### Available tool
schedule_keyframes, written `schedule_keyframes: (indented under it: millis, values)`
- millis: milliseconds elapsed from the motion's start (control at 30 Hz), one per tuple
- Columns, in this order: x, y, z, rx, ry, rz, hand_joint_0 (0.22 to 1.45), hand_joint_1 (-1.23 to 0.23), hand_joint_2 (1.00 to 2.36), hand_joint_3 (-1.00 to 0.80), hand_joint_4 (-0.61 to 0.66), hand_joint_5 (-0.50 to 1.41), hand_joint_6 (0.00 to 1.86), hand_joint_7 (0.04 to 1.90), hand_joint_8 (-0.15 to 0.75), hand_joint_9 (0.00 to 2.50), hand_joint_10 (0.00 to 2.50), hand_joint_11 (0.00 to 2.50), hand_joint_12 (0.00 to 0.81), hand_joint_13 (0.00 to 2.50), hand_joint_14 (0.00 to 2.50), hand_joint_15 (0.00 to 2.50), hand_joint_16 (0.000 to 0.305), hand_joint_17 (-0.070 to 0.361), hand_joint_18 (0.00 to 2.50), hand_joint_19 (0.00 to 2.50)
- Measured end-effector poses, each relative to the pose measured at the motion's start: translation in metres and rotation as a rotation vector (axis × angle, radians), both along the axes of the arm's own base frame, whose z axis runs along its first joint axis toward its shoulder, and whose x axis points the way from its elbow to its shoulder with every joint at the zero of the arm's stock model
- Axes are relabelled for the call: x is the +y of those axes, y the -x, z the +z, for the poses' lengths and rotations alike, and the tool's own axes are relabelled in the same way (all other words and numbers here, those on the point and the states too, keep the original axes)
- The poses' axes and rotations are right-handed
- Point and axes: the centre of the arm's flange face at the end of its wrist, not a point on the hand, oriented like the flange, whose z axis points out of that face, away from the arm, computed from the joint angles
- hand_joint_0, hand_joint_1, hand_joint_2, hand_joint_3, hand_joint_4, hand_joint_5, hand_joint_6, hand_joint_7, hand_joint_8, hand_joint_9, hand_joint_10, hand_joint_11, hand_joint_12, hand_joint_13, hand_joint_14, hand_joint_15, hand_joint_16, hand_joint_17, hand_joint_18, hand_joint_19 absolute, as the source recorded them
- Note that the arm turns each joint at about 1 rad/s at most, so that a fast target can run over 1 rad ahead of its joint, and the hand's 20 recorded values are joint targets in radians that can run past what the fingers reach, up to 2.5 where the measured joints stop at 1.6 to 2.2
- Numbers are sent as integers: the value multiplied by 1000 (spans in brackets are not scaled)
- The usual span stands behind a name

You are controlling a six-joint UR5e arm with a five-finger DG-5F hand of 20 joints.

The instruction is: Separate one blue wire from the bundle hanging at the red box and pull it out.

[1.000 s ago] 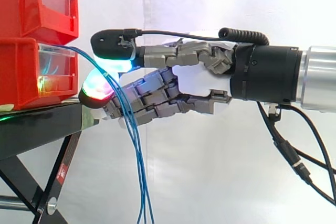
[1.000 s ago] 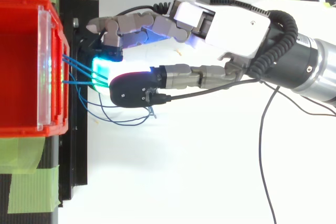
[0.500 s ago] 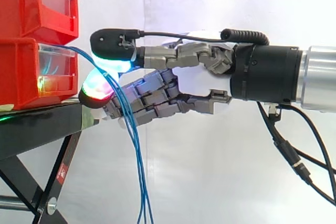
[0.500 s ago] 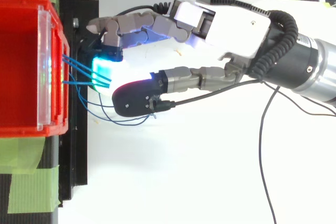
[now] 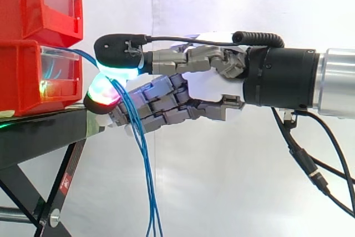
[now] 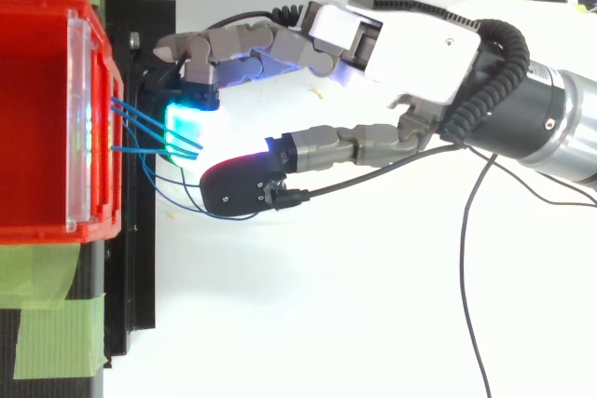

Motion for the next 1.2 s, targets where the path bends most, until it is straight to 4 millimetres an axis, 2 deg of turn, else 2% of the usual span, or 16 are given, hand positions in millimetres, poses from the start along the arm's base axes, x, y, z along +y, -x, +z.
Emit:
schedule_keyframes:
  millis: [367, 667, 833, 1200]
  values:
    - [0, 0, 0, 0, -1, 1, 647, -713, 1020, -259, 256, -149, 642, 1185, 337, 697, 15, 528, 374, 387, 9, 239, 53, 119, 281, 395]
    - [1, 0, 0, -1, -3, 1, 625, -726, 1028, -102, 233, -157, 721, 1098, 353, 762, 16, 624, 380, 443, 10, 270, 53, 119, 352, 406]
    - [2, 0, 0, -1, -4, 2, 620, -725, 1030, -54, 232, -159, 735, 1113, 374, 837, 16, 730, 386, 495, 11, 292, 53, 118, 390, 412]
    - [3, 4, -2, 37, -12, 7, 622, -719, 1029, -52, 240, -161, 741, 1123, 374, 831, 18, 711, 386, 527, 12, 326, 52, 118, 413, 441]
